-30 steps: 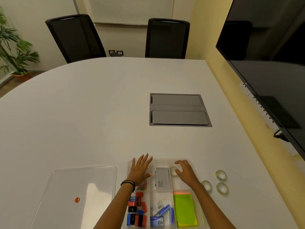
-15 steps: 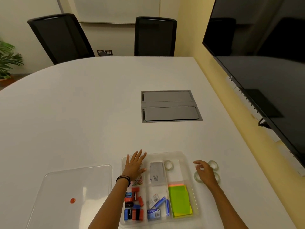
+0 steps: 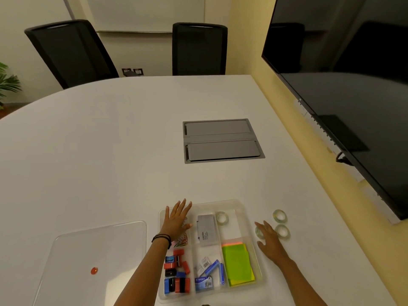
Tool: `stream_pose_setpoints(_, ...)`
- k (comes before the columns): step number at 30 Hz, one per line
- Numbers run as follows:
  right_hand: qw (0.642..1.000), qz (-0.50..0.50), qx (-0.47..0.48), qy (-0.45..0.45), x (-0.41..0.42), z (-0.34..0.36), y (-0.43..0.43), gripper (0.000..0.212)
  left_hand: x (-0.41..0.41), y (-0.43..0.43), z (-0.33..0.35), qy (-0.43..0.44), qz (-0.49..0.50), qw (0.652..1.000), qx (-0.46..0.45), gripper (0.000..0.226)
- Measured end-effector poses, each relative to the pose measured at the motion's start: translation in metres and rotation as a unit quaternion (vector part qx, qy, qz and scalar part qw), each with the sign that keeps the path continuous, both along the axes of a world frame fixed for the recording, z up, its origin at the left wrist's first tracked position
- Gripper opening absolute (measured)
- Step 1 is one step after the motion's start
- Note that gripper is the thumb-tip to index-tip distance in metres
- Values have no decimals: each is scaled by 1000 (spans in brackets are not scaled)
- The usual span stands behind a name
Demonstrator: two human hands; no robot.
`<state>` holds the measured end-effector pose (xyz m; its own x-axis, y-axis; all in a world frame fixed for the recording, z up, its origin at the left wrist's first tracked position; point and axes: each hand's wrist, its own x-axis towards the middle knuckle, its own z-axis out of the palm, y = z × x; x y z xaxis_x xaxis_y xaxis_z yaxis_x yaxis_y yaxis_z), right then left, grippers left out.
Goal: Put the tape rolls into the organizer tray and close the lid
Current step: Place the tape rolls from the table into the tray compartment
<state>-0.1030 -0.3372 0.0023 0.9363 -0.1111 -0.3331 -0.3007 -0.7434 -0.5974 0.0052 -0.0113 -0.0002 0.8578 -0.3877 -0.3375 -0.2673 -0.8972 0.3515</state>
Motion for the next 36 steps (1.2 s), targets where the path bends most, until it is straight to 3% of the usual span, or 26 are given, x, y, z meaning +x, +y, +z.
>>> stream_pose_setpoints(7,996,5,-79,-48,-14,-10,6,55,0,0,-2,-2,-2,1000,1,73)
stream_pose_setpoints(13,994,-23,-93,-52,-11,-16,1,46,0,1,-5,-7,-2,1000,-7,75)
stream_pose_setpoints(18,990,-105,-22,-86,3,-10,2,43,1,2,-6,-8,-5,1000,1,74)
stream_pose_setpoints(22,966,-224,84,-99,29,4,12,41,1,2,-7,-10,-5,1000,0,74)
stream_pose_setpoints(25,952,-239,157,-105,48,20,21,38,1,2,-7,-11,-4,1000,0,74)
stream_pose_setpoints(30,966,-141,195,-98,67,41,43,31,0,2,-7,-11,-4,1000,3,74)
stream_pose_setpoints(36,984,3,169,49,69,36,69,31,0,2,-6,-12,-3,1000,0,74)
